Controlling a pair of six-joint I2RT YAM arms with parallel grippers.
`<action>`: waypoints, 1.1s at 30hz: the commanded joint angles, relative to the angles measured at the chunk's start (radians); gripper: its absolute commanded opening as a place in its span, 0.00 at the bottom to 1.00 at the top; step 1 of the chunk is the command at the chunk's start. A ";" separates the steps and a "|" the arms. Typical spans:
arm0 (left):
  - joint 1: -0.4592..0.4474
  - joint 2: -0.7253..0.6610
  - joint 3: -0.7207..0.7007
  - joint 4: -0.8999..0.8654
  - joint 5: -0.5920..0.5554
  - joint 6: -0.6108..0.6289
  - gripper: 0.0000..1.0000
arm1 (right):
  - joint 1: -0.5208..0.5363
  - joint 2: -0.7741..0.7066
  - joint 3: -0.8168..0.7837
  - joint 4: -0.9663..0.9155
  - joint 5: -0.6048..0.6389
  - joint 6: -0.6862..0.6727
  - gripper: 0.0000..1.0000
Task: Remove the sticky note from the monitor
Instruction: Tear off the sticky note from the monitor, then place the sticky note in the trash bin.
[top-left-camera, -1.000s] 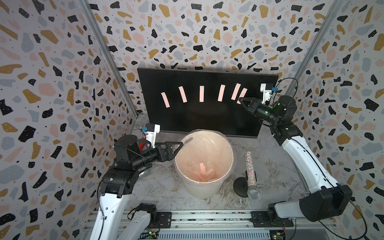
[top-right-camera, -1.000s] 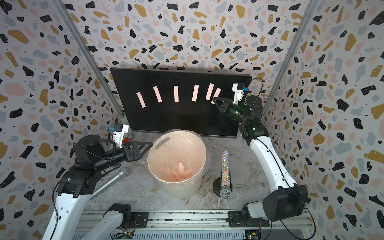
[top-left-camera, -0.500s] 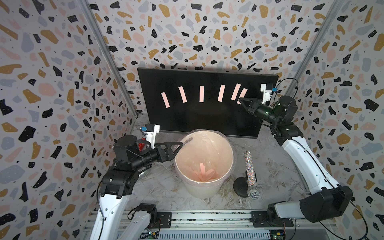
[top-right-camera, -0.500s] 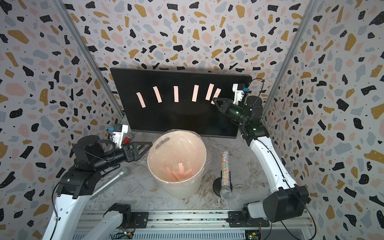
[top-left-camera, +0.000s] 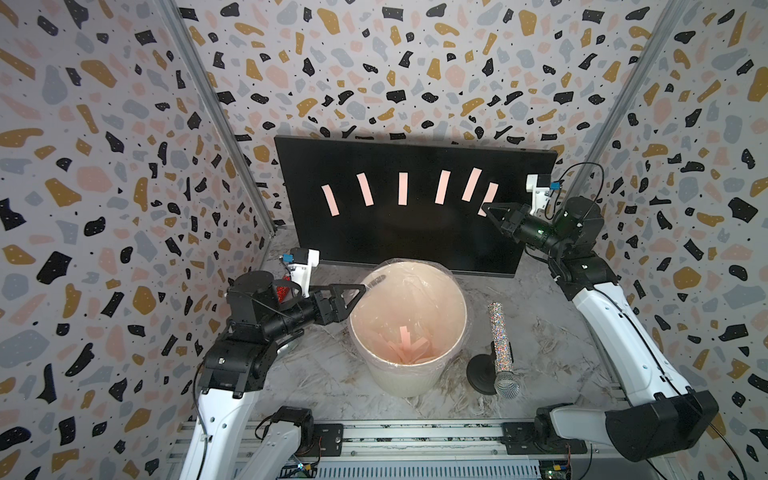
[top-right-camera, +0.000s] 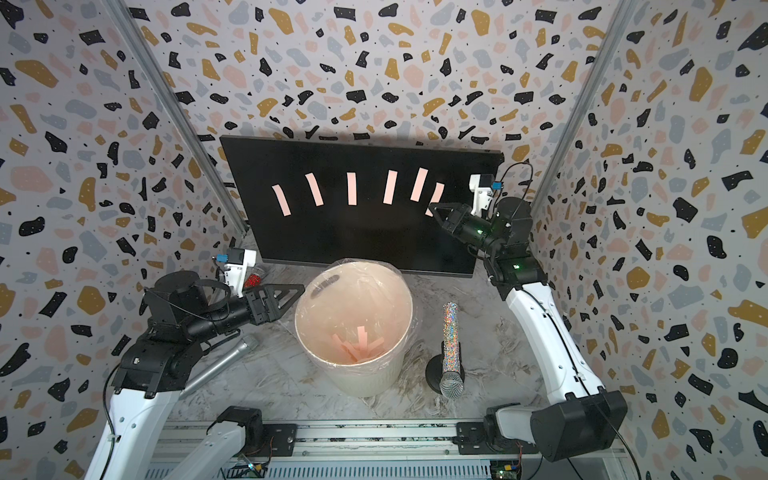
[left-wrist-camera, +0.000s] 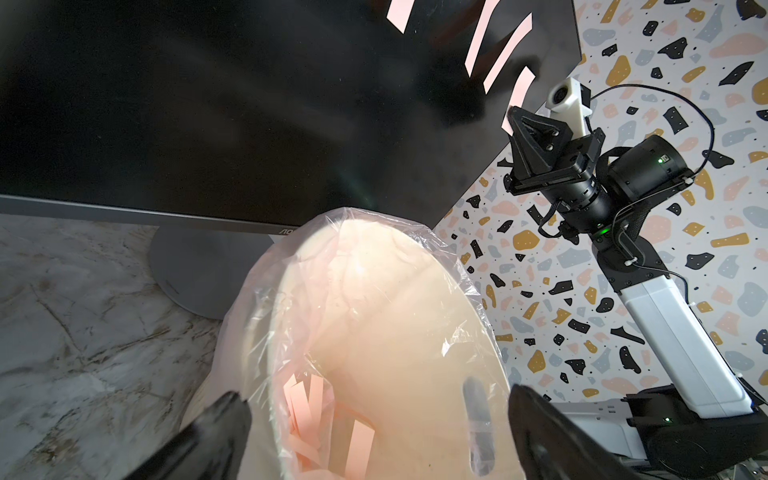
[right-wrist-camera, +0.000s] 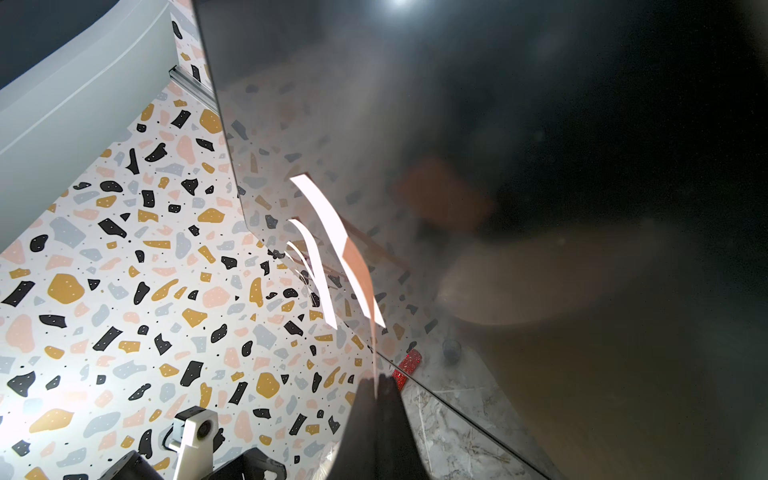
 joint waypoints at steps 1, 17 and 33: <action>-0.004 -0.009 0.007 0.017 0.010 0.005 0.99 | 0.000 -0.058 -0.008 -0.016 -0.035 -0.006 0.00; -0.005 -0.003 -0.015 -0.018 0.003 0.007 0.99 | 0.153 -0.231 -0.134 -0.222 -0.025 -0.110 0.00; -0.006 -0.012 -0.015 -0.050 0.011 0.016 0.99 | 0.522 -0.209 -0.150 -0.417 0.164 -0.199 0.00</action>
